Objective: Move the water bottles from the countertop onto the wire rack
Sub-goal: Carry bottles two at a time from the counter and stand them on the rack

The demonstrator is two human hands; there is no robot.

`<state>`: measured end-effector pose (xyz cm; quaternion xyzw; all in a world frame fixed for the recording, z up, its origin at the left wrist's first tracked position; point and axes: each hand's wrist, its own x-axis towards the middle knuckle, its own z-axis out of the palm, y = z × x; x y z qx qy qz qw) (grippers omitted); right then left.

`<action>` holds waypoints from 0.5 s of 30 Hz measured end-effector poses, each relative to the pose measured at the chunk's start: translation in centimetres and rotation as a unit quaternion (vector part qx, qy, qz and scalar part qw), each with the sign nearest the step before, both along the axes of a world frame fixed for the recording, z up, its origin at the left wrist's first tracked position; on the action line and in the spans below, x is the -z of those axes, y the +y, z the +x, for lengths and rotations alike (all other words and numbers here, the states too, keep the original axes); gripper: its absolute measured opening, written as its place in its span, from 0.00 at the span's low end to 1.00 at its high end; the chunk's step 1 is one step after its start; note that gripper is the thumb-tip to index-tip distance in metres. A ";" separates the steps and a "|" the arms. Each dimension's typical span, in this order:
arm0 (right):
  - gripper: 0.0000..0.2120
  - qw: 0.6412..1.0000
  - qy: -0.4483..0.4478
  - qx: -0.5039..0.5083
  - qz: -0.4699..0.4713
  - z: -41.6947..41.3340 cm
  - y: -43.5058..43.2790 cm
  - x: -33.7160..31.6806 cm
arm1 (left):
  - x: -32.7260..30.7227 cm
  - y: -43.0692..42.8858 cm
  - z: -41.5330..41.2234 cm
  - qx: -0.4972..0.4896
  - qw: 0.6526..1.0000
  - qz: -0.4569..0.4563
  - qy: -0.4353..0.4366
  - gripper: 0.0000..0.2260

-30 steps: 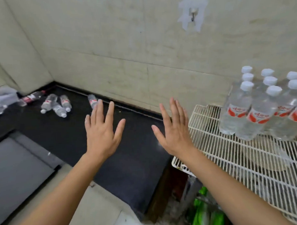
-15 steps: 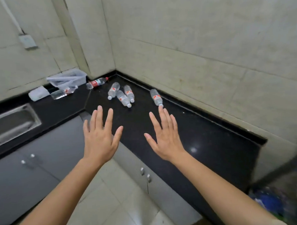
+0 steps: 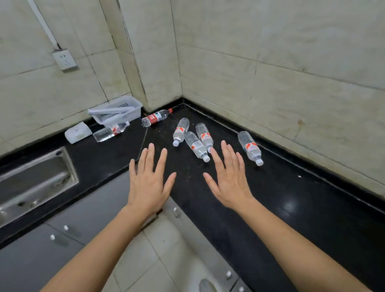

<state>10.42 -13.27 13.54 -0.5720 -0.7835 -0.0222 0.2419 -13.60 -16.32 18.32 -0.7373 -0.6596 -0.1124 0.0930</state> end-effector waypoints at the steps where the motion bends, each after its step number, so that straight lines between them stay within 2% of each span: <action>1: 0.35 1.000 0.004 0.011 -0.013 -0.3 2.1 -0.1 | -0.1 2.5 -0.3 0.006 1.000 -0.011 0.007 0.31; 5: 0.36 0.997 -0.006 0.046 -0.054 -0.8 9.8 -0.4 | -0.7 11.1 -1.7 0.029 0.998 -0.044 0.040 0.31; 8: 0.36 0.993 -0.014 0.068 -0.100 -1.3 13.8 -0.4 | -0.1 16.3 -2.7 0.037 0.997 -0.061 0.028 0.30; 15: 0.34 0.973 -0.041 0.125 -0.192 -2.7 20.3 2.8 | 4.7 27.3 -6.0 0.092 0.980 -0.172 0.046 0.35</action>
